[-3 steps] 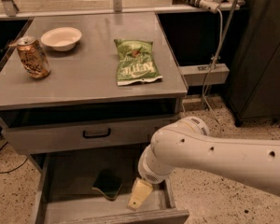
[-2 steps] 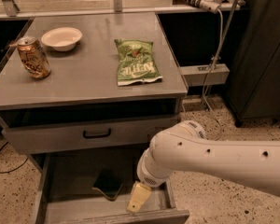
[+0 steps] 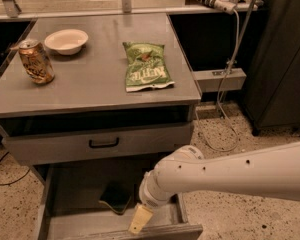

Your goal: Pick sponge from middle drawer and place on counter

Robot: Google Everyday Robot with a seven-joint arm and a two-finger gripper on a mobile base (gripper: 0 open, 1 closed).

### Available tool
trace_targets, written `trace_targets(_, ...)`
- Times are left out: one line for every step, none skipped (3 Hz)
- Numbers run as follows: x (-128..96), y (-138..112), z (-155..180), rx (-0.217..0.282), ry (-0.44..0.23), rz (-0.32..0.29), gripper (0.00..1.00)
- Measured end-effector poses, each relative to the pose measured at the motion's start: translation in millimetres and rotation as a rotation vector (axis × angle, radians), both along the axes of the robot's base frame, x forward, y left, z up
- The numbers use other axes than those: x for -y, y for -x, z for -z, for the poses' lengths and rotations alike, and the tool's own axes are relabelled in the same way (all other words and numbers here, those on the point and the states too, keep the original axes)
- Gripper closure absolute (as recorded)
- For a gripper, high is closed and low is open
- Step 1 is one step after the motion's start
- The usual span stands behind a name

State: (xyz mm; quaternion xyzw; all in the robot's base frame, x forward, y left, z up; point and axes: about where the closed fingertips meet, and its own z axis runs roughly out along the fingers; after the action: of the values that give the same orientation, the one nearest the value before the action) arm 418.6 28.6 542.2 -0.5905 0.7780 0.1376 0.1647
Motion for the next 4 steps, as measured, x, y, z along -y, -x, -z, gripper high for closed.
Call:
trace_targets(0.0, 0.0, 0.1, 0.0, 0.0, 0.0, 0.0)
trace_targets(-12.9, -7.7, 29.0, -0.004, -0.025, -0.011, 0.0)
trace_targets(-24.8, -26.4, 56.8, 0.004, -0.06, -0.019, 0.0)
trace_targets(-34.6, -43.5, 77.0, 0.012, -0.093, -0.014, 0.0)
